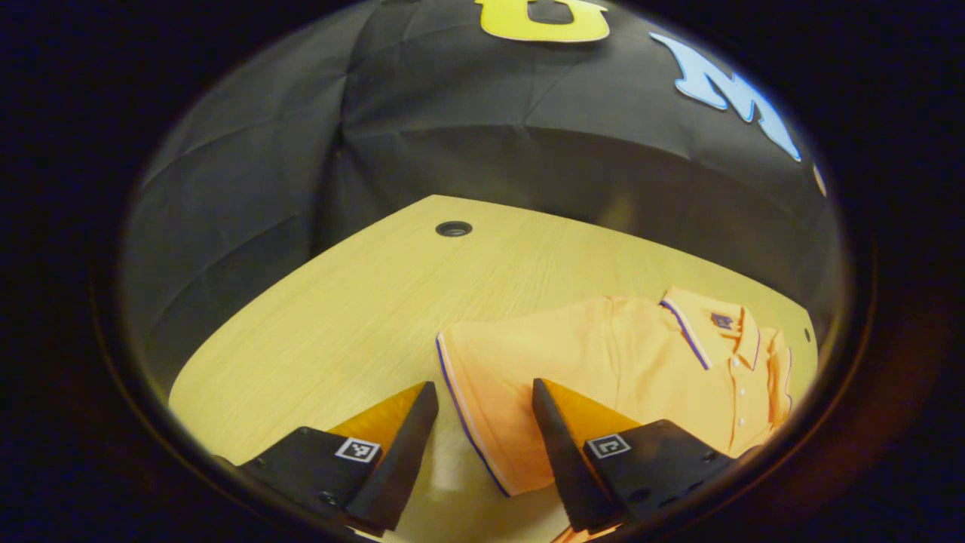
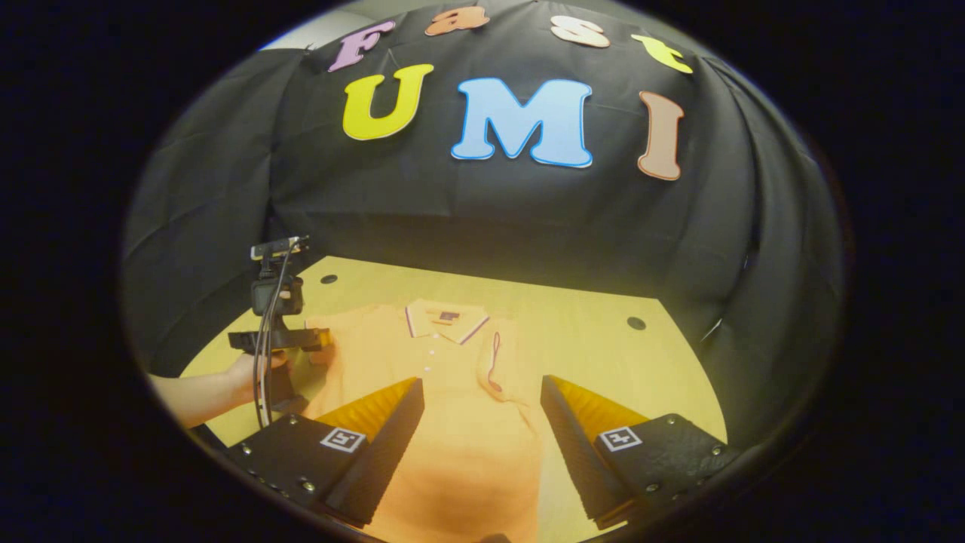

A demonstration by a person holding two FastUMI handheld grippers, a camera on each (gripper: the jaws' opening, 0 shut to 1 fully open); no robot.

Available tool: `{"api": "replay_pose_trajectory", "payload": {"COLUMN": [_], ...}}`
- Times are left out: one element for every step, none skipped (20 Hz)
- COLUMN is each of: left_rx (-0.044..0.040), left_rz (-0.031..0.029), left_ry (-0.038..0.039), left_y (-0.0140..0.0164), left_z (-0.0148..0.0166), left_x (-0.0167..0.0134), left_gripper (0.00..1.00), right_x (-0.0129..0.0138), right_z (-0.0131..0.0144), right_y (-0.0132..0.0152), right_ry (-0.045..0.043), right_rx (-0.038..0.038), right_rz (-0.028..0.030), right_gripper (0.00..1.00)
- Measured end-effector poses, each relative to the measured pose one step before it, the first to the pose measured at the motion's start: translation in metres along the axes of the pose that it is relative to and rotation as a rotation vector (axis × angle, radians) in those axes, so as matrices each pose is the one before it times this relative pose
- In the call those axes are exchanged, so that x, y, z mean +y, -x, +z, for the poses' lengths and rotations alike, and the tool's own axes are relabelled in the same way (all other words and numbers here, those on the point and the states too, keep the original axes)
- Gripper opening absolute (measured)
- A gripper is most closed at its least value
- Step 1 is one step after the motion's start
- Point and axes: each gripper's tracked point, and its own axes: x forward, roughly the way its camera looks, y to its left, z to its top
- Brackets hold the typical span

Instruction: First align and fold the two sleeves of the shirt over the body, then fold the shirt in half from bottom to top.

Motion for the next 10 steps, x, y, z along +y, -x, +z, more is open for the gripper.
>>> {"api": "replay_pose_trajectory", "payload": {"left_rx": [-0.00081, -0.00108, -0.00111, 0.00665, 0.00635, -0.00714, 0.00584, 0.00590, -0.00601, 0.00234], "left_rz": [0.00990, -0.00348, -0.00571, -0.00495, -0.01813, -0.00693, -0.00763, -0.00710, -0.00178, -0.01546], "left_ry": [-0.00325, 0.00449, 0.00185, -0.01126, -0.00297, 0.00504, -0.01301, -0.02669, -0.00553, -0.00690], "left_y": [0.00019, 0.00080, -0.00039, 0.00091, -0.00013, -0.00030, 0.00006, -0.00019, -0.00434, 0.00185], "left_z": [0.00070, 0.00042, 0.00092, -0.00232, 0.00246, -0.00025, -0.00108, -0.00198, 0.00537, -0.00073], "left_x": [0.00268, 0.00032, -0.00188, -0.00071, -0.00384, -0.00389, -0.00417, -0.00121, -0.00303, -0.00454], "left_gripper": [0.77, 0.64, 0.61, 0.58, 0.59, 0.40, 0.21, 0.30, 0.30, 0.11], "right_x": [0.00236, 0.00136, 0.00048, 0.00090, 0.00046, -0.00078, -0.00119, -0.00067, -0.00029, -0.00199], "right_z": [-0.00254, -0.00167, 0.00003, -0.00055, -0.00013, -0.00147, -0.00046, 0.00005, 0.00050, 0.00087], "right_y": [-0.00055, -0.00043, 0.00010, -0.00006, -0.00041, 0.00016, -0.00070, 0.00014, 0.00051, 0.00091], "right_ry": [-0.00137, -0.00158, -0.00334, -0.00562, -0.00475, -0.00336, -0.00429, -0.00568, -0.00557, -0.00296], "right_rx": [0.00648, 0.00247, 0.00110, 0.00039, 0.00085, 0.00304, 0.00278, 0.00040, -0.00156, -0.00404], "right_rz": [0.00628, 0.00345, 0.00307, 0.00375, 0.00171, 0.00034, -0.00011, 0.00005, 0.00089, -0.00306], "right_gripper": [0.97, 0.97, 0.97, 0.97, 0.97, 0.97, 0.97, 0.97, 0.97, 0.97]}}
